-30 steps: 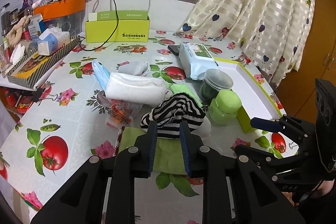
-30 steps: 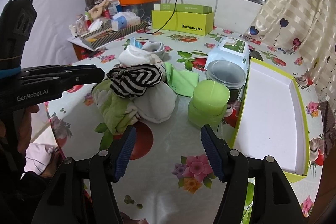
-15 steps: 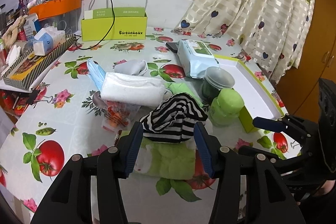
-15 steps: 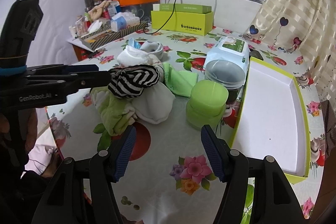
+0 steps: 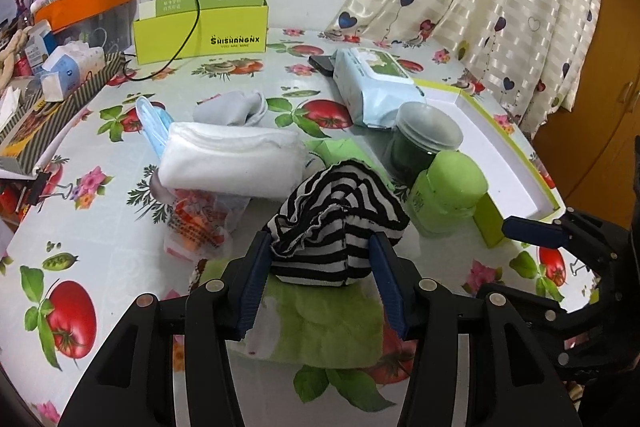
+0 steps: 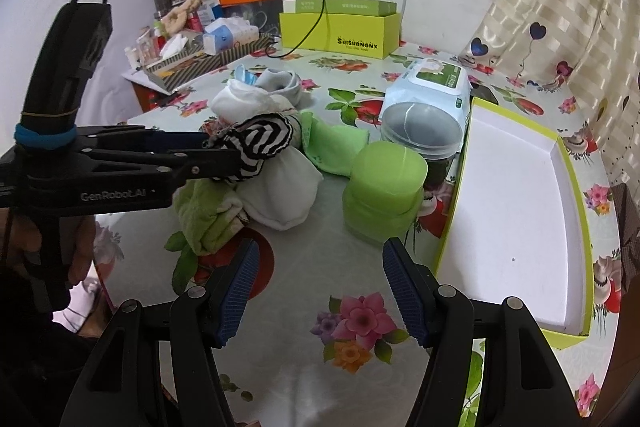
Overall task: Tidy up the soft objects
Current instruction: 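Grasp the green rabbit-print cloth with the right tool while the left holds the sock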
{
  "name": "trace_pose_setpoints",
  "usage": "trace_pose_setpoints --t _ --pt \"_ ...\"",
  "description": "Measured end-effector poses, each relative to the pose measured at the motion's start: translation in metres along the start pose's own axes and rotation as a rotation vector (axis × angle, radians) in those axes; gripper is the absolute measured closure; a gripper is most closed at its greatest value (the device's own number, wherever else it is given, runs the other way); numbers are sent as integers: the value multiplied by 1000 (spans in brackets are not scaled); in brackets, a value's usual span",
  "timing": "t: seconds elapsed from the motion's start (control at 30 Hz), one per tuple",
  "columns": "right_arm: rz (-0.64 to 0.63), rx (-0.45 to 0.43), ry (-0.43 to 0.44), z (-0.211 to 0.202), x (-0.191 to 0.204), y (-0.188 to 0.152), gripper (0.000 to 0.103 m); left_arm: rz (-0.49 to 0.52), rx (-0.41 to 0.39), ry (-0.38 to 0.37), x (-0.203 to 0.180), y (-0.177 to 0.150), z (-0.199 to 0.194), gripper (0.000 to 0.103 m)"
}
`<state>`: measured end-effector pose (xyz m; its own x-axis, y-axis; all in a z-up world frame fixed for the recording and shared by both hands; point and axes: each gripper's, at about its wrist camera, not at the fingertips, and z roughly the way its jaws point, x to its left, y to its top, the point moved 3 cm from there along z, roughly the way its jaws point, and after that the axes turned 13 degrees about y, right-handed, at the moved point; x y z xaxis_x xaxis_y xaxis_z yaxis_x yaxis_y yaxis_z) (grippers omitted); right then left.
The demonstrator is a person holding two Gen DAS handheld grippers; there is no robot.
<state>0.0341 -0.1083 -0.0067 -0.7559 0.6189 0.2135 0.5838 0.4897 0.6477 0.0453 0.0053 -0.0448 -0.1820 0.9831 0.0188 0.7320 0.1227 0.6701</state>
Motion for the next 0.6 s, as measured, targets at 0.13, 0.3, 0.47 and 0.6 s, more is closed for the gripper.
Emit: trace_pose_setpoints --t 0.13,0.3,0.47,0.6 --pt "3 -1 -3 1 -1 0 39 5 12 2 -1 1 8 52" --pt "9 -4 -12 1 -4 0 39 -12 2 -17 4 1 10 81" --pt "7 -13 -13 -1 -3 3 39 -31 -37 -30 11 3 -2 90" --pt "-10 -12 -4 0 3 8 39 -48 -92 -33 20 9 -24 91"
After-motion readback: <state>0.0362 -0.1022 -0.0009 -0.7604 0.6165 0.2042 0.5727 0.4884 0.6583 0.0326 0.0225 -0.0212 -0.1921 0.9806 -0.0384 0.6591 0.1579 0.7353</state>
